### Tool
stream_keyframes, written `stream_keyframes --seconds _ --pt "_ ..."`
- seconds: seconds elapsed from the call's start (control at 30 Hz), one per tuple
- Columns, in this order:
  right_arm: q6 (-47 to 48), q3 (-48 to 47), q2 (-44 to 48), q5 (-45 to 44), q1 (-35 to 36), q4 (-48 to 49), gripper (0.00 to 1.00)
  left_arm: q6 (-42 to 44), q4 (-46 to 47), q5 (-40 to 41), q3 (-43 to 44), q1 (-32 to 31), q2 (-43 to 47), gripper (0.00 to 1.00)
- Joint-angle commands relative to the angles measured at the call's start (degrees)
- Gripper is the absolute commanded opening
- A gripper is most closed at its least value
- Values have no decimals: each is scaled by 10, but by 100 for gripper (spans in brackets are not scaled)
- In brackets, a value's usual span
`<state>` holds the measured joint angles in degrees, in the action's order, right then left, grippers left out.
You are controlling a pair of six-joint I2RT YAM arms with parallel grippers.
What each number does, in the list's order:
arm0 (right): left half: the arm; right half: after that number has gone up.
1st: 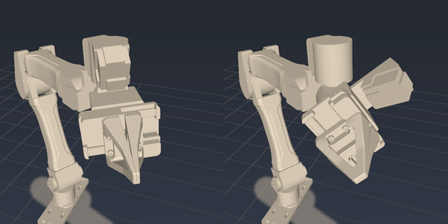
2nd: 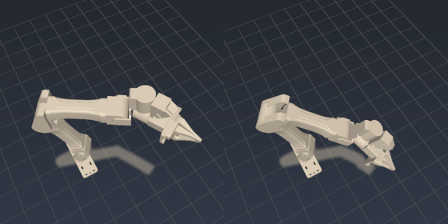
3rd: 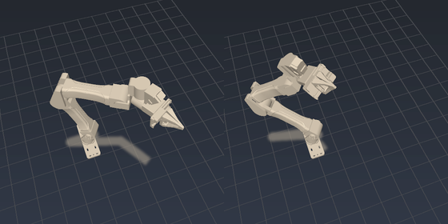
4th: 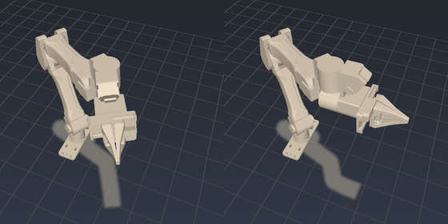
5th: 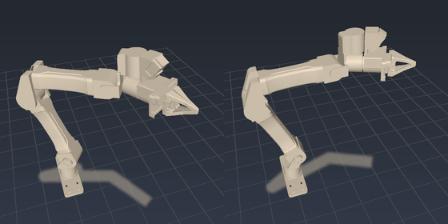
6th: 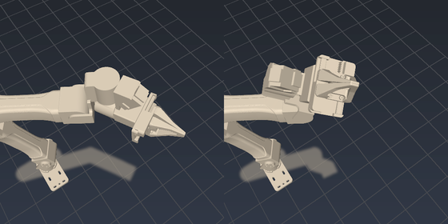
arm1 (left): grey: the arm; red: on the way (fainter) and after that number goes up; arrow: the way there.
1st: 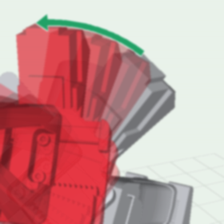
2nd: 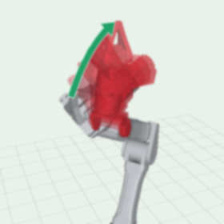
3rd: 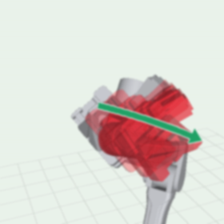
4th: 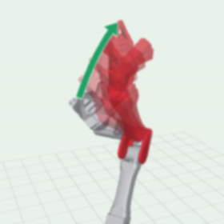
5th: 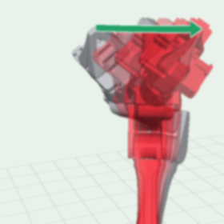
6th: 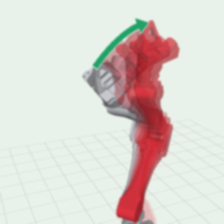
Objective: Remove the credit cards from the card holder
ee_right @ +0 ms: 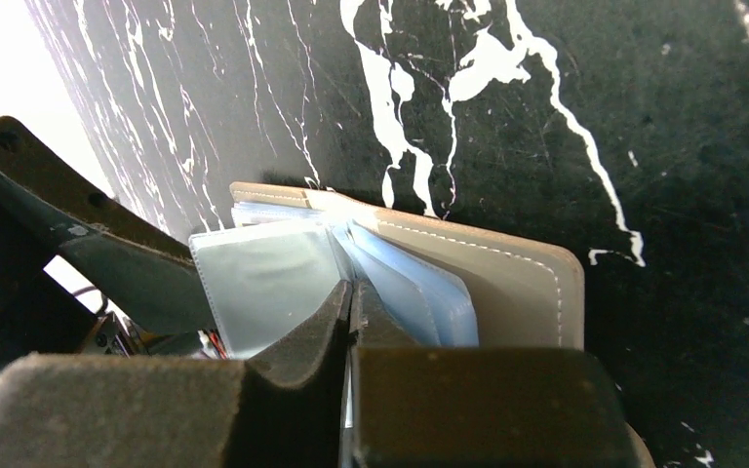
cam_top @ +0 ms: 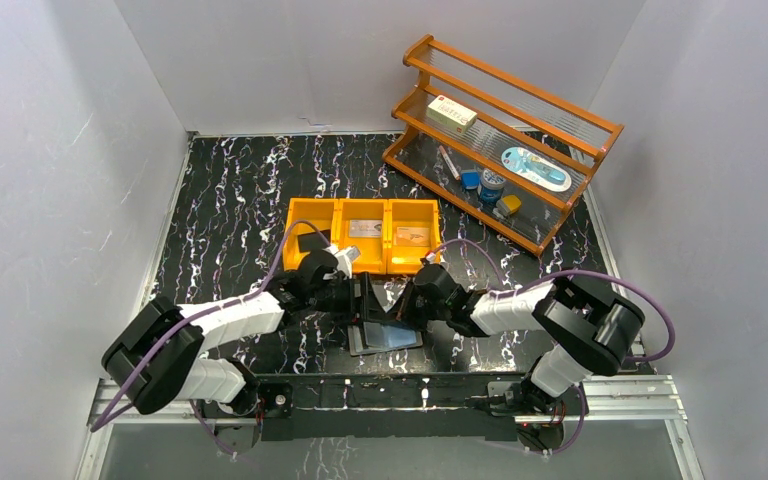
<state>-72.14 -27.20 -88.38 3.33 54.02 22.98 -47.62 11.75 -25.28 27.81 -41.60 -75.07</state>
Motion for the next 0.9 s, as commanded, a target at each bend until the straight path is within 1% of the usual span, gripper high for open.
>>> stream_keyframes --seconds 0.0,0.07,0.13,0.2,0.27,0.33,0.47,0.63,0.73,0.8,0.87 --pt "80 -7 0 44 -9 -100 11 15 11 -37 39 -18 1 63" --pt "89 -18 21 47 -9 -110 16 25 -1 -34 48 -18 -1 62" --pt "90 -27 50 28 -10 -136 23 28 -5 -32 52 -18 -6 62" --pt "86 -32 79 2 -9 -167 32 27 1 -35 54 -18 -12 61" --pt "80 -32 110 -19 -10 -193 36 24 9 -38 53 -19 -17 61" --pt "68 -35 147 -48 -10 -234 36 23 16 -42 54 -20 -26 61" --pt "42 -29 226 -133 -10 -318 37 24 28 -53 65 -26 -52 61" --pt "15 -7 334 -208 -9 -388 36 22 40 -52 87 -43 -80 61" --pt "6 11 394 -230 -10 -408 38 23 40 -41 101 -54 -96 62" --pt "6 24 428 -234 -10 -409 44 24 37 -31 106 -60 -102 62" --pt "11 33 456 -230 -9 -409 46 23 27 -13 103 -63 -99 62"
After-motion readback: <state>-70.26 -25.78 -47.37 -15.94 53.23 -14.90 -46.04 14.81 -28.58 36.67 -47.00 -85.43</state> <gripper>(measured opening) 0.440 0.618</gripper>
